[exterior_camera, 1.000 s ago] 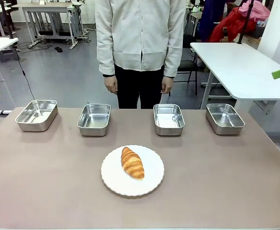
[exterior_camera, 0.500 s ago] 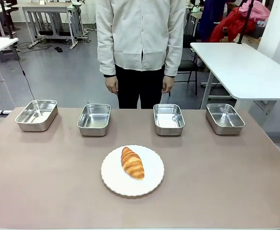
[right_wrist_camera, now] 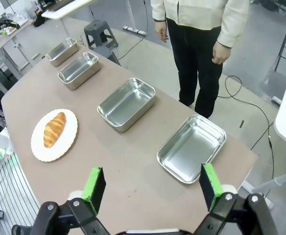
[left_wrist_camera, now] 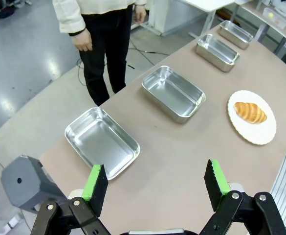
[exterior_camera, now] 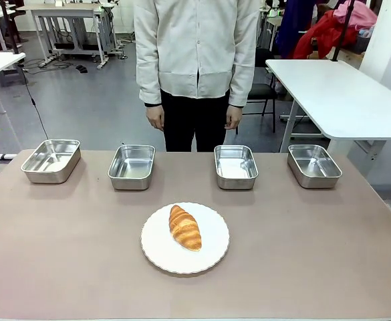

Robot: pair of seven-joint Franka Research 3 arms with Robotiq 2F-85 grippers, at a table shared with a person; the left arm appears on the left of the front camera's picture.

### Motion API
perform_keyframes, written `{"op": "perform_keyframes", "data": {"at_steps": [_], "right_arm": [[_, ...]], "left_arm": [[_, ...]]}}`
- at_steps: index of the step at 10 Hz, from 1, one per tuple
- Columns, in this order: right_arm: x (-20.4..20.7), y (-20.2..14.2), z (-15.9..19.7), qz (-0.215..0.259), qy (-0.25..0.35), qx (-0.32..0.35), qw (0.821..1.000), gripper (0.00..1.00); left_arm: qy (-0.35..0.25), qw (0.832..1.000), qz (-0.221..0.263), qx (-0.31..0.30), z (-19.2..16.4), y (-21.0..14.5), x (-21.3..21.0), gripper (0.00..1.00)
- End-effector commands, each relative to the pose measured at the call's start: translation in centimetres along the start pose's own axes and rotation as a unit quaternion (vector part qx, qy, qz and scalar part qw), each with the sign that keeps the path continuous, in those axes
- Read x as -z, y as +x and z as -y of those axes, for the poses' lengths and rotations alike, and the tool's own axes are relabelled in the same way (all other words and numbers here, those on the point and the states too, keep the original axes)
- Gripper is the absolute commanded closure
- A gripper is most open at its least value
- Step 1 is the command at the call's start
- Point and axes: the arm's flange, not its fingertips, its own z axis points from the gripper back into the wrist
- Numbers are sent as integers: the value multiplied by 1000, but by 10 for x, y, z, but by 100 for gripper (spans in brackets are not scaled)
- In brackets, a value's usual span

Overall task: Place the bread in the container.
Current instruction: Place the Butter Roll into the Airtight Container indicated by the human.

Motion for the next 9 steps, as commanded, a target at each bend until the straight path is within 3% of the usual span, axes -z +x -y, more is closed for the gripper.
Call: {"op": "perform_keyframes", "data": {"at_steps": [1,9], "right_arm": [[0,-1,-1,-1,1,-3,1000,0],[0,-1,-1,-1,1,-3,1000,0]], "left_arm": [[-1,1000,2,3,-1,-1,0,0],[-1,1000,2,3,-1,-1,0,0]]}}
